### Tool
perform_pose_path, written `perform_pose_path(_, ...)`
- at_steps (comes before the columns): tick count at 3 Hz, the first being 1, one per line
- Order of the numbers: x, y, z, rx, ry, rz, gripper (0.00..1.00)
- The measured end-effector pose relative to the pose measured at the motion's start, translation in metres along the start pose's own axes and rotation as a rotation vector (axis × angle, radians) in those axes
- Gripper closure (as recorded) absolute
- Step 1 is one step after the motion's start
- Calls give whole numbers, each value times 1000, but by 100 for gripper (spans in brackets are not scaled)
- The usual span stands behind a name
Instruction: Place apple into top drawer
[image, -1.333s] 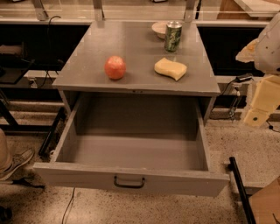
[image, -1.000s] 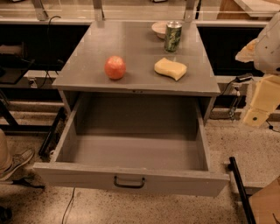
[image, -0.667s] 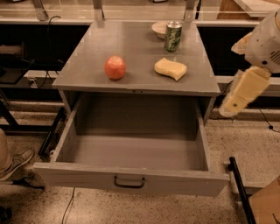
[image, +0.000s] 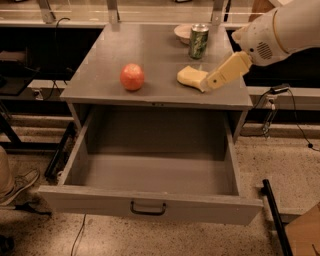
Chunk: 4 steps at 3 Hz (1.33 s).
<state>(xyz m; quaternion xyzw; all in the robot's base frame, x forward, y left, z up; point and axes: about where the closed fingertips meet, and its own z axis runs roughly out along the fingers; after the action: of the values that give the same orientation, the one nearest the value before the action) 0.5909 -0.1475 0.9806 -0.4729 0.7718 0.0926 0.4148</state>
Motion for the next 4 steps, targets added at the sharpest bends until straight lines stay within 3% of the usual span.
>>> perform_pose_path(1, -8, -12, 4, 41, -38, 9, 0)
perform_pose_path(2, -8, -12, 4, 41, -38, 9, 0)
perform_pose_path(3, -11, -3, 22, 28, -41, 12, 0)
perform_pose_path(4, -33, 14, 73, -5, -80, -11, 0)
